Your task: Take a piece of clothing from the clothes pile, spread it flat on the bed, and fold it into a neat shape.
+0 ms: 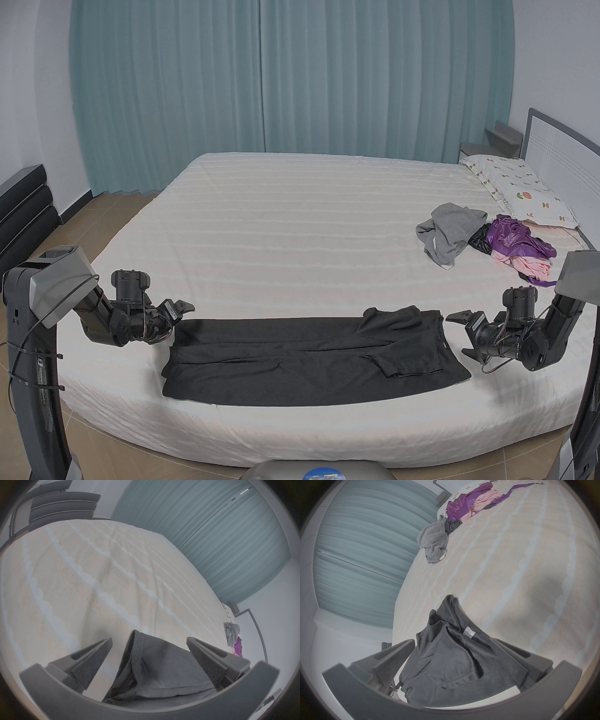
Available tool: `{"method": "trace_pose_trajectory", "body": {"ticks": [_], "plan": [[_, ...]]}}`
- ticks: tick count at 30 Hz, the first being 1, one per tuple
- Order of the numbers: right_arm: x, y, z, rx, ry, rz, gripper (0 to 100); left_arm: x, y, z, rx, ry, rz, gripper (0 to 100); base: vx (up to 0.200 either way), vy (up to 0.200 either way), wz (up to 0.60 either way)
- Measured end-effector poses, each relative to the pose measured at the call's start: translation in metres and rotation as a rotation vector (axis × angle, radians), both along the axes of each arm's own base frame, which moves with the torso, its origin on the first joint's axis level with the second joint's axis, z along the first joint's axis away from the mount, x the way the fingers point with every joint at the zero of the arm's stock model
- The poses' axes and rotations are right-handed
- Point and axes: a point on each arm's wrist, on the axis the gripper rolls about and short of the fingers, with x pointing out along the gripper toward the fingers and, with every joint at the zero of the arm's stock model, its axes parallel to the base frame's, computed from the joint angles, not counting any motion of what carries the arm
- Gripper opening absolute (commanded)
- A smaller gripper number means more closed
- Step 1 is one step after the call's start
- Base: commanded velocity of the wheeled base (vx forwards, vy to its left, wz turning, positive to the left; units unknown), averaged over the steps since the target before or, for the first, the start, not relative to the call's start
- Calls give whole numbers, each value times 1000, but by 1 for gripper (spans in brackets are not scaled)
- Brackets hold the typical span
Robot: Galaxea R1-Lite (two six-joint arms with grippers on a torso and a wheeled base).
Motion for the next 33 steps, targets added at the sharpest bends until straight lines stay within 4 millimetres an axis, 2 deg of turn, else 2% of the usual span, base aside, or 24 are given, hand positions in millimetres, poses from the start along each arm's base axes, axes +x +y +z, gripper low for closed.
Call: {"method": "trace_pose_trajectory", "body": {"ticks": [4,5,13,28,33], "plan": [[0,-1,0,5,-6,3,100,0,-2,-4,40,-1,-34,100,0,0,0],[-1,-1,0,5,-8,4,100,0,-3,-6,49,2,-43,0,0,0,0],[-1,-1,0,5,-14,5,100,5,-5,-15,98,7,-22,0,0,0,0],[-1,-1,0,5,-12,6,100,23,0,-4,35,-81,83,0,0,0,0],[-1,-1,0,5,-12,5,100,24,0,-8,32,-77,83,0,0,0,0]]}}
